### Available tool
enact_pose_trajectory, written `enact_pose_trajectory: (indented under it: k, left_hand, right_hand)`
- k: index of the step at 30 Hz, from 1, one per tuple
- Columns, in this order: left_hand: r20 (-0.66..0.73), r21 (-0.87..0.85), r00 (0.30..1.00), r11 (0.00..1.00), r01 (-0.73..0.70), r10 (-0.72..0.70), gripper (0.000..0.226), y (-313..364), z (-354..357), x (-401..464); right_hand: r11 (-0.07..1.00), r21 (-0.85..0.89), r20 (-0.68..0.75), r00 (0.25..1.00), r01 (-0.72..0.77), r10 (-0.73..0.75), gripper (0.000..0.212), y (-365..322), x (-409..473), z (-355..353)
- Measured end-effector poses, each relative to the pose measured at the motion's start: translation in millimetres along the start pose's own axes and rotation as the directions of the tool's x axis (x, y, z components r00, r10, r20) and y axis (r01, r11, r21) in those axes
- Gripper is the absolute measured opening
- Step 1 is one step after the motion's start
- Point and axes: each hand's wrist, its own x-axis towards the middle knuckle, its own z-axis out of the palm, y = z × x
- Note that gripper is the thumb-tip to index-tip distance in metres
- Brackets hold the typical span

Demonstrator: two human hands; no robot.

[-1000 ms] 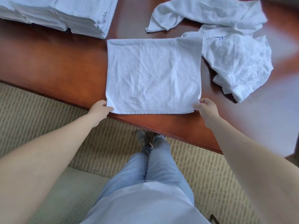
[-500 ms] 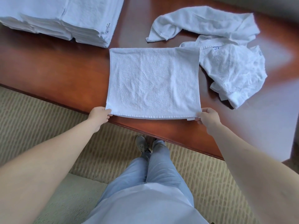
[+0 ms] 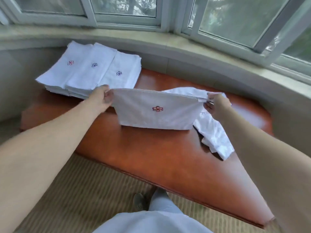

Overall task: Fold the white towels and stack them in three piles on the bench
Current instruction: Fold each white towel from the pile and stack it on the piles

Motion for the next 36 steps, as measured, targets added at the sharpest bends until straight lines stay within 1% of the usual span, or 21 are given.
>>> enact_pose_trajectory:
  k: [2, 5, 7, 10, 13, 15, 16, 18, 20, 22, 24, 25, 26, 27, 29, 30, 31, 32, 35, 36]
  left_hand:
    - [0.036, -0.065, 0.996, 0.995, -0.074, 0.076, 0.019, 45, 25, 0]
    - [0.067, -0.125, 0.983, 0.979, -0.161, 0.17, 0.013, 91, 47, -3]
    - [0.08, -0.13, 0.975, 0.972, -0.195, 0.207, 0.013, 105, 54, -8]
    - [0.091, -0.121, 0.971, 0.97, -0.208, 0.22, 0.014, 109, 49, -14]
    - [0.063, -0.046, 0.979, 0.981, -0.19, 0.193, 0.01, 90, 34, -18]
    - [0.032, 0.044, 0.985, 0.984, -0.173, 0.172, 0.01, 65, 18, -20]
    - [0.025, 0.099, 0.987, 0.982, -0.158, 0.156, 0.011, 47, 7, -21]
    - [0.029, 0.246, 0.994, 0.964, -0.106, 0.102, 0.013, 4, -22, -23]
    - [-0.002, 0.409, 1.0, 0.913, -0.002, 0.003, 0.013, -47, -57, -27]
    - [-0.044, 0.524, 0.993, 0.844, 0.117, -0.11, 0.012, -98, -91, -30]
    - [-0.074, 0.597, 0.975, 0.774, 0.212, -0.211, 0.011, -141, -122, -32]
    - [-0.07, 0.637, 0.963, 0.731, 0.245, -0.261, 0.015, -158, -135, -33]
    - [-0.057, 0.696, 0.947, 0.668, 0.265, -0.316, 0.022, -172, -146, -35]
    - [-0.046, 0.766, 0.929, 0.584, 0.269, -0.368, 0.031, -182, -157, -38]
    - [-0.041, 0.883, 0.901, 0.406, 0.234, -0.431, 0.04, -190, -173, -42]
    - [-0.035, 0.913, 0.897, 0.351, 0.208, -0.441, 0.038, -189, -177, -42]
    - [-0.028, 0.926, 0.898, 0.328, 0.189, -0.438, 0.035, -187, -180, -40]
    - [-0.02, 0.925, 0.905, 0.336, 0.178, -0.425, 0.029, -183, -180, -38]
    - [0.003, 0.891, 0.937, 0.426, 0.156, -0.35, 0.015, -164, -165, -23]
    - [0.006, 0.88, 0.947, 0.451, 0.147, -0.32, 0.014, -158, -158, -16]
  right_hand:
    - [0.994, 0.072, 0.013, 0.996, 0.086, -0.087, 0.023, -44, -3, 20]
    - [0.979, 0.114, 0.006, 0.985, 0.172, -0.173, 0.021, -85, -8, 37]
    - [0.967, 0.147, 0.007, 0.977, 0.21, -0.213, 0.023, -98, -11, 42]
    - [0.959, 0.165, 0.013, 0.972, 0.231, -0.236, 0.026, -101, -18, 43]
    - [0.972, 0.086, 0.002, 0.975, 0.219, -0.22, 0.024, -80, -20, 34]
    - [0.981, 0.03, -0.006, 0.981, 0.193, -0.193, 0.019, -54, -21, 23]
    - [0.984, -0.023, -0.009, 0.984, 0.177, -0.177, 0.015, -36, -22, 15]
    - [0.969, -0.214, -0.005, 0.992, 0.125, -0.129, 0.011, 9, -24, -7]
    - [0.92, -0.39, -0.023, 0.999, 0.033, -0.045, 0.02, 65, -24, -32]
    - [0.863, -0.502, -0.043, 0.998, -0.066, 0.051, 0.032, 123, -24, -55]
    - [0.753, -0.644, -0.05, 0.99, -0.134, 0.133, 0.032, 170, -27, -71]
    - [0.667, -0.727, -0.043, 0.981, -0.161, 0.19, 0.03, 187, -28, -77]
    - [0.566, -0.805, -0.027, 0.964, -0.178, 0.265, 0.028, 200, -32, -84]
    - [0.471, -0.862, -0.02, 0.939, -0.19, 0.342, 0.026, 209, -37, -89]
    - [0.346, -0.905, -0.054, 0.876, -0.246, 0.479, 0.027, 217, -49, -96]
    - [0.301, -0.923, -0.052, 0.855, -0.238, 0.517, 0.03, 217, -52, -99]
    - [0.265, -0.941, -0.039, 0.846, -0.21, 0.531, 0.034, 215, -51, -99]
    - [0.244, -0.956, -0.018, 0.859, -0.165, 0.511, 0.034, 211, -48, -99]
    - [0.231, -0.973, 0.09, 0.939, 0.012, 0.332, 0.014, 191, -28, -90]
    - [0.252, -0.966, 0.126, 0.951, 0.054, 0.281, 0.015, 184, -21, -85]
